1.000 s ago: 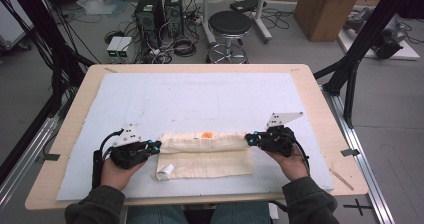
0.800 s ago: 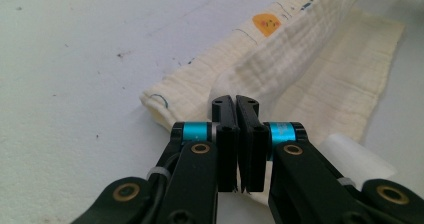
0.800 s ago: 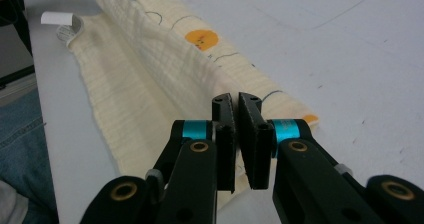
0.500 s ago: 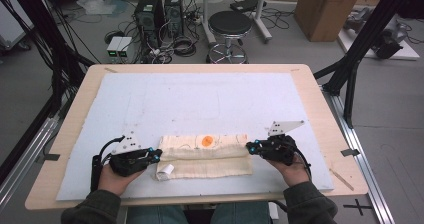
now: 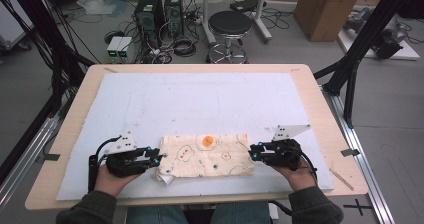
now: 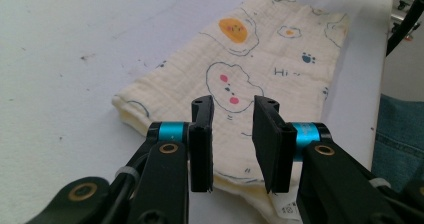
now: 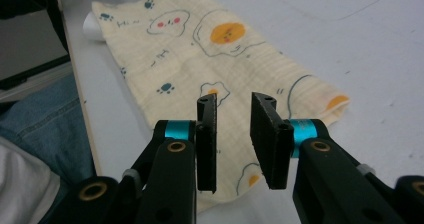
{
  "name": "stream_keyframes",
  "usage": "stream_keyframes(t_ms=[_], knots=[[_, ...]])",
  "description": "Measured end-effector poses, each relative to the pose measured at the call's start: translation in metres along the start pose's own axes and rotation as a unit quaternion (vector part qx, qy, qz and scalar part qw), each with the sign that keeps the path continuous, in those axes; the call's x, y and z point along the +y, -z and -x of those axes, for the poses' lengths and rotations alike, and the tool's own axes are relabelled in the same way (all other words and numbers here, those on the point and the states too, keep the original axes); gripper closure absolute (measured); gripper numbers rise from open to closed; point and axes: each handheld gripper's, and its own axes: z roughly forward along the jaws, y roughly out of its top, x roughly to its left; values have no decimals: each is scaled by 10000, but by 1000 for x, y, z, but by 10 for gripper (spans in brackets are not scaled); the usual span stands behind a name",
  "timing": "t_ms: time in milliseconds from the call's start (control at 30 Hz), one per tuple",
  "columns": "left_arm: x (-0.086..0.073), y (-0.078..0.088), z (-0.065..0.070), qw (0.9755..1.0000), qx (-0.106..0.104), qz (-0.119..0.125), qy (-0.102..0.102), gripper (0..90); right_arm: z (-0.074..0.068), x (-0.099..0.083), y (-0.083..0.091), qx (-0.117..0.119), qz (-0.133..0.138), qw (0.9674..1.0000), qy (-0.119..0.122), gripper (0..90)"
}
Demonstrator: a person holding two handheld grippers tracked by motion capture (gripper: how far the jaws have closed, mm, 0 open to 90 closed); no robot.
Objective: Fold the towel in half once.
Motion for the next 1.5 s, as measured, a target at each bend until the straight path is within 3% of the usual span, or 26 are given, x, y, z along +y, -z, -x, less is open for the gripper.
stream_keyframes(t_ms=[267,533,700,833,967,1067,1167,1267,1433,1500], knots=[[-8,-16,4,9981,-164,-554,-209,721,-3,-12,-26,155,-495,9986,106,705],[-15,-20,4,9956,-135,-895,-257,720,-4,-17,-29,91,-686,9975,168,703],[-18,-20,4,9956,-138,-897,-216,720,-9,-22,-32,51,-874,9958,254,702],[-16,-19,4,9959,-185,-877,-153,696,-11,-22,-32,31,-877,9957,284,682],[-5,-14,0,9982,-158,-583,13,644,-12,-9,-24,-85,-593,9974,394,641],[3,-15,-10,9986,35,-509,105,591,-1,5,-20,-216,-415,9985,279,614],[7,-19,-21,9986,250,-323,332,573,18,16,-21,-383,-280,9988,91,600],[13,-24,-34,9965,611,-296,486,558,37,24,-26,-579,-258,9979,-111,592],[21,-34,-50,9935,844,-162,752,541,66,23,-42,-666,-284,9957,-585,586],[23,-42,-55,9912,962,-365,831,472,71,21,-47,-628,-355,9948,-715,583]])
